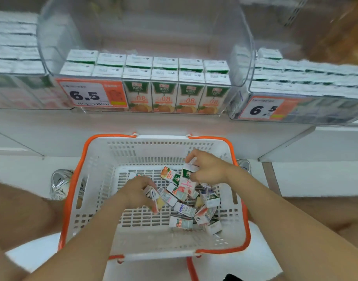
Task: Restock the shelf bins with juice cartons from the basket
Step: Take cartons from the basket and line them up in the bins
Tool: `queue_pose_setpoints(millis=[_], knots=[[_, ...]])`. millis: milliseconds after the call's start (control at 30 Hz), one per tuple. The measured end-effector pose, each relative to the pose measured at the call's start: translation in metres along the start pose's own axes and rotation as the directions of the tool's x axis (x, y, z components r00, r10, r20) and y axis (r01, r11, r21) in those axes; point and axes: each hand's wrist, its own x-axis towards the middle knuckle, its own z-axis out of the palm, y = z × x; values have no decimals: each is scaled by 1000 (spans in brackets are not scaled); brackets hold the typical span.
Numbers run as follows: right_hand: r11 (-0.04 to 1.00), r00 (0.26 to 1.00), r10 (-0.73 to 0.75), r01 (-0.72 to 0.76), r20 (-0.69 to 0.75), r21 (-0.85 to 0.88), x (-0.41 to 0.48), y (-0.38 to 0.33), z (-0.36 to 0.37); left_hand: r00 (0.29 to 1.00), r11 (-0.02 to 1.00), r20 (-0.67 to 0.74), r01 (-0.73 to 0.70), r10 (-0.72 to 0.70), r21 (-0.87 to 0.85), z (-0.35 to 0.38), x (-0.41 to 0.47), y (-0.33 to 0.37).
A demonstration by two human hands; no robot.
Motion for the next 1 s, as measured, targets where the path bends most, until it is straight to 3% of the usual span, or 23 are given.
queue_pose_setpoints(millis=[200, 333, 533, 633, 700, 867, 1000], knots=[[988, 985, -149, 145, -84, -44, -40, -43, -19, 984, 980, -10, -180, 180, -83, -64, -57, 77], [964, 939, -266, 262, -220, -49, -70, -77, -26, 968, 964, -33, -250, 248, -90, -106, -103, 119], [849, 755, -430, 524, -495, 61, -102, -141, -13, 920, 928, -130, -373, 369, -4, -168, -170, 162], [786, 652, -496, 618, -574, 22, -116, -180, -5, 896, 908, -159, -418, 414, 9, -202, -207, 176], [743, 581, -531, 669, -617, -9, -121, -204, -1, 867, 900, -257, -435, 426, 25, -224, -228, 177], [605, 381, -604, 791, -700, -91, -113, -265, 0, 710, 886, -585, -463, 392, 33, -282, -260, 149], [555, 277, -665, 805, -693, -211, -90, -320, -5, 477, 899, -870, -426, 125, -105, -320, -251, 119]])
